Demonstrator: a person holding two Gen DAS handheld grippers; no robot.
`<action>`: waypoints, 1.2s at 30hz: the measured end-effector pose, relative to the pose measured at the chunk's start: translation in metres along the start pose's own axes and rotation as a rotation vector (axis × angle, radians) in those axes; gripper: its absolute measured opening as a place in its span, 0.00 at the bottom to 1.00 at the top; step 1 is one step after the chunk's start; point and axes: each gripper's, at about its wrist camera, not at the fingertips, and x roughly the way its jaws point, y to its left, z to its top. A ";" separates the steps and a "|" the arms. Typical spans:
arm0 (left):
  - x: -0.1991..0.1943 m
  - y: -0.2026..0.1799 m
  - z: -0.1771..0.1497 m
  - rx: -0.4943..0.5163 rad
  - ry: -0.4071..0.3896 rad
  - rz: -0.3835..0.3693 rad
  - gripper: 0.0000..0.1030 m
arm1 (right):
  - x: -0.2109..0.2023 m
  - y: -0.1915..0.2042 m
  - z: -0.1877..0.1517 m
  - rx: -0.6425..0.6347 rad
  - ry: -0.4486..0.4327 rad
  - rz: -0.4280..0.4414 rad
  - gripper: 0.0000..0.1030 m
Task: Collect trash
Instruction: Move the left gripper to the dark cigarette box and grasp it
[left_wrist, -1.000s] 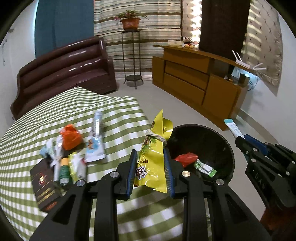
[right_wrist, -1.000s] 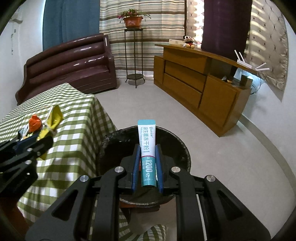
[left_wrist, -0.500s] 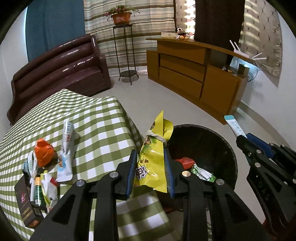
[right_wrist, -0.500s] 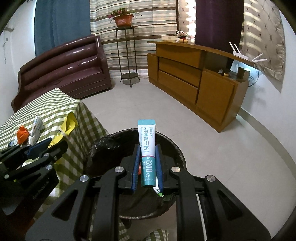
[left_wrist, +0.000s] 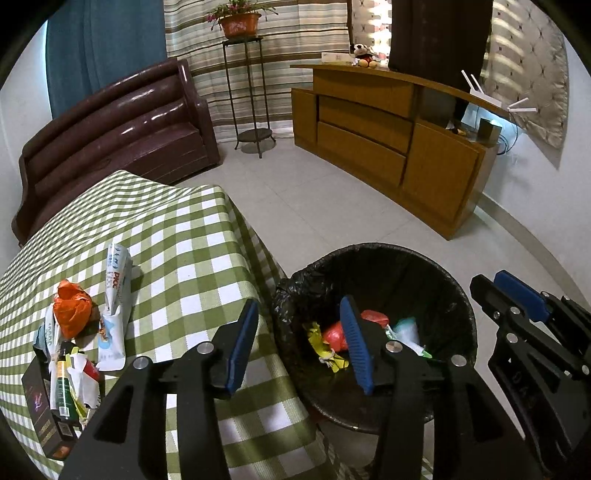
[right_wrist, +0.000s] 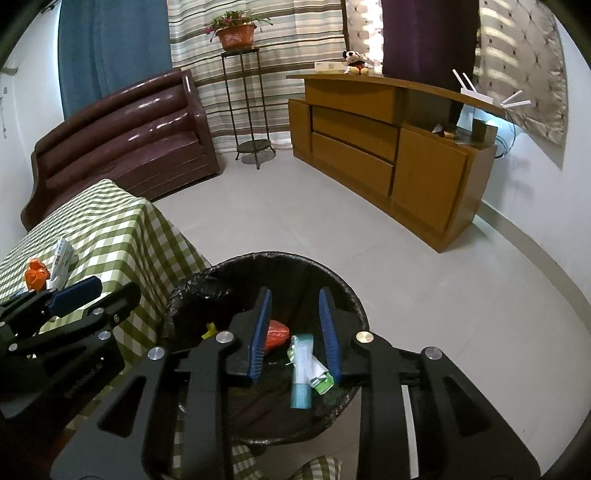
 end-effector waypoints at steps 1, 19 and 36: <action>-0.001 0.000 0.000 -0.001 -0.001 0.000 0.45 | -0.001 0.000 0.000 0.003 -0.001 0.001 0.31; -0.057 0.058 -0.028 -0.065 -0.045 0.083 0.59 | -0.029 0.039 0.000 -0.046 -0.049 0.046 0.66; -0.098 0.169 -0.080 -0.263 -0.017 0.258 0.64 | -0.050 0.127 -0.021 -0.178 0.004 0.180 0.67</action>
